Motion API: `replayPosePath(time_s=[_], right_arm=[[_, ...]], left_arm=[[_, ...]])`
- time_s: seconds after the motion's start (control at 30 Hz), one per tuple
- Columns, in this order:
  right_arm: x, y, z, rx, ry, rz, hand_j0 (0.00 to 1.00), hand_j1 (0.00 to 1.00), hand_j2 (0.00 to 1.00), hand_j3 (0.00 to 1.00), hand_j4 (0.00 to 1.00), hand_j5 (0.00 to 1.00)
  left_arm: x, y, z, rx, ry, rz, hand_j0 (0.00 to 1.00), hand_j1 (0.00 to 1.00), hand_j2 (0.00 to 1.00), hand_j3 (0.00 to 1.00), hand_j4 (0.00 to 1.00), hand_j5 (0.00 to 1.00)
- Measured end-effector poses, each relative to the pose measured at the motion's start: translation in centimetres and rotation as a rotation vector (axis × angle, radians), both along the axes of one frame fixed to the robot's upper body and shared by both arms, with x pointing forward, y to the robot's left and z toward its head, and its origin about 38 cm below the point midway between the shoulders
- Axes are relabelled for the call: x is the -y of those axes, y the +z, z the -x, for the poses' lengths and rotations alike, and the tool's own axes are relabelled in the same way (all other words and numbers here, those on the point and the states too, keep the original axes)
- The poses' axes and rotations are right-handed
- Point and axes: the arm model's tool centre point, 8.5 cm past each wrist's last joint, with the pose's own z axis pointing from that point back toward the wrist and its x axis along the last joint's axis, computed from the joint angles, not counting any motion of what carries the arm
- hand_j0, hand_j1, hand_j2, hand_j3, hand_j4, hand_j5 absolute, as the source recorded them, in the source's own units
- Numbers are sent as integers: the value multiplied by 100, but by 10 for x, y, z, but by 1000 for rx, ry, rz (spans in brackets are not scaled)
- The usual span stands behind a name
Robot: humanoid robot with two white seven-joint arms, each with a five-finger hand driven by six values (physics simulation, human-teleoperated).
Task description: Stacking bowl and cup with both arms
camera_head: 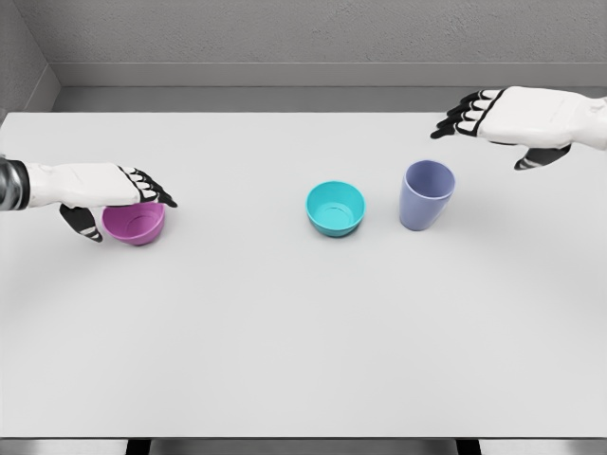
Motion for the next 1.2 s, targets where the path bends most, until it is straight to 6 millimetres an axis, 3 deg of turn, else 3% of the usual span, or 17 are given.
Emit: replayPosePath(time_s=[1.2], right_arm=[[2,5,1,11,-1,10,100,100,100,100,100,100]], left_arm=[[-2,-21,-15,-34,56,6,100,100,100,100,100,100]])
